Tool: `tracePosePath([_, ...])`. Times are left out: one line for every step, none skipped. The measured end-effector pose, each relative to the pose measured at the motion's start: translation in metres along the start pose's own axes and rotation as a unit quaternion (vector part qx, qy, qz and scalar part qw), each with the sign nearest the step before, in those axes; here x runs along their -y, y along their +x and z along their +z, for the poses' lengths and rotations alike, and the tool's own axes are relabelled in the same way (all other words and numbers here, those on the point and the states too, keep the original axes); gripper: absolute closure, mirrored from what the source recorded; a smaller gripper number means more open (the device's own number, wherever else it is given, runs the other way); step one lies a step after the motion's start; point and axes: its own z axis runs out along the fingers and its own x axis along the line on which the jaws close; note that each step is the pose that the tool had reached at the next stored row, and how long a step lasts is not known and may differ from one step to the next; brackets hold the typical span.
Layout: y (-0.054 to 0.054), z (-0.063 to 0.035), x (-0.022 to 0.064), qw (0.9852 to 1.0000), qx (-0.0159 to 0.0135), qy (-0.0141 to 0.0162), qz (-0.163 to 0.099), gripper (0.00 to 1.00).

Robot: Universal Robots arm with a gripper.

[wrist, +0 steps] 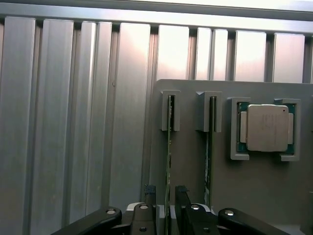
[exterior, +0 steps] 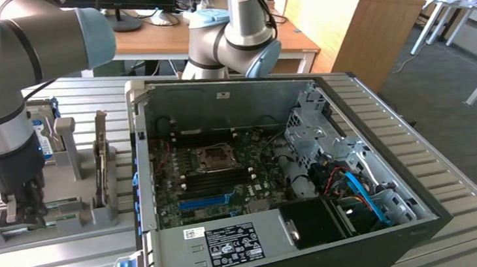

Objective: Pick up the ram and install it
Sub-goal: 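Pick up the ram and move it above insertion slot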

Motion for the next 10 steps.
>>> tracePosePath([0.0, 0.0, 0.0008, 1.0, 0.0, 0.0, 0.0, 0.7])
tracePosePath([0.0001, 0.0001, 0.0014, 1.0, 0.0, 0.0, 0.0, 0.7])
tracePosePath([0.0, 0.0002, 0.0018, 1.0, 0.0001, 0.0, 0.0, 0.7])
tracePosePath([0.0, 0.0002, 0.002, 1.0, 0.0001, 0.0, 0.0, 0.7])
tracePosePath([0.0001, 0.0002, 0.002, 1.0, 0.0001, 0.0, 0.0, 0.7])
tracePosePath([0.0001, 0.0001, 0.0021, 1.0, 0.0001, 0.0, 0.0, 0.7])
tracePosePath([0.0001, 0.0001, 0.0021, 1.0, 0.0001, -0.0001, 0.0, 0.7])
tracePosePath([0.0001, 0.0001, 0.0022, 1.0, 0.0001, -0.0001, 0.0, 0.7])
tracePosePath([0.0001, 0.0003, 0.0022, 1.0, 0.0001, -0.0001, 0.0, 0.7])
tracePosePath([0.0, 0.0009, 0.0022, 1.0, 0.0002, 0.0001, 0.0, 0.7])
